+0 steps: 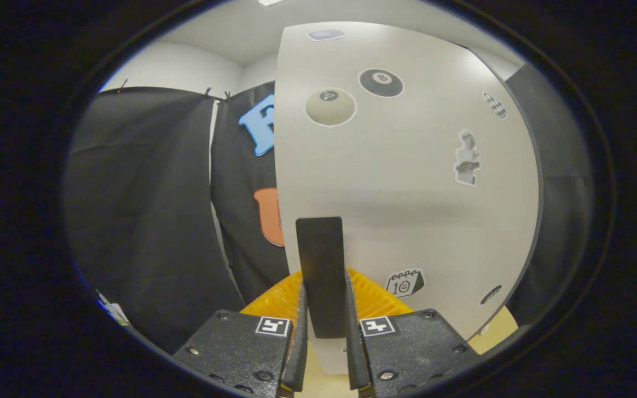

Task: Open the shoe cabinet door, grab the shoes and put them into the shoe cabinet, then close the shoe cabinet door.

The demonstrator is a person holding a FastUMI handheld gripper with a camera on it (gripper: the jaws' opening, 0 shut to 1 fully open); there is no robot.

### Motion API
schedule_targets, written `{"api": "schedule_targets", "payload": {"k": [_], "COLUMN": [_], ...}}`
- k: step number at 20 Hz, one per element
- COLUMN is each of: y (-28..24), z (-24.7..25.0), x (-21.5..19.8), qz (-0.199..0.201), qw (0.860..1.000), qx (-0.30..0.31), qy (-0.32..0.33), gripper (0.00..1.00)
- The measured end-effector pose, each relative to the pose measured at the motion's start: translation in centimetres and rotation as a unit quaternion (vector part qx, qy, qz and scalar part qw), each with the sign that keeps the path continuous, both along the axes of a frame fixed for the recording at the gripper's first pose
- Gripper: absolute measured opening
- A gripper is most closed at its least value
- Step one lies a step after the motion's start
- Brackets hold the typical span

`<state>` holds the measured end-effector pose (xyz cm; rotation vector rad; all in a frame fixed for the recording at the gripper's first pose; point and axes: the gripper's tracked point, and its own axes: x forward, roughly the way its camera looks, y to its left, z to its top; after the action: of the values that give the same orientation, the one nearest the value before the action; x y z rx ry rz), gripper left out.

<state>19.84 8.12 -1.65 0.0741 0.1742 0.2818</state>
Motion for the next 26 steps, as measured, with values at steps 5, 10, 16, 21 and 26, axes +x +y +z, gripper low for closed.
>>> {"api": "schedule_targets", "payload": {"k": [5,10,16,21,26], "y": [-2.4,-3.3,-5.1,-6.6,-8.5], "z": [0.1,-0.1,-0.1,0.2,0.5], "x": [-5.5,-6.6,-8.2,-9.1,-10.1], "qz": [0.042,0.071,0.086,0.082,0.065], "qw": [0.999,0.997,0.996,0.996,0.998], "qx": [-0.005,-0.015,-0.017,-0.018,-0.014], "qy": [0.019,0.021,0.021,0.015,0.009], "gripper": [0.33,0.33,0.33,0.33,0.30]}}
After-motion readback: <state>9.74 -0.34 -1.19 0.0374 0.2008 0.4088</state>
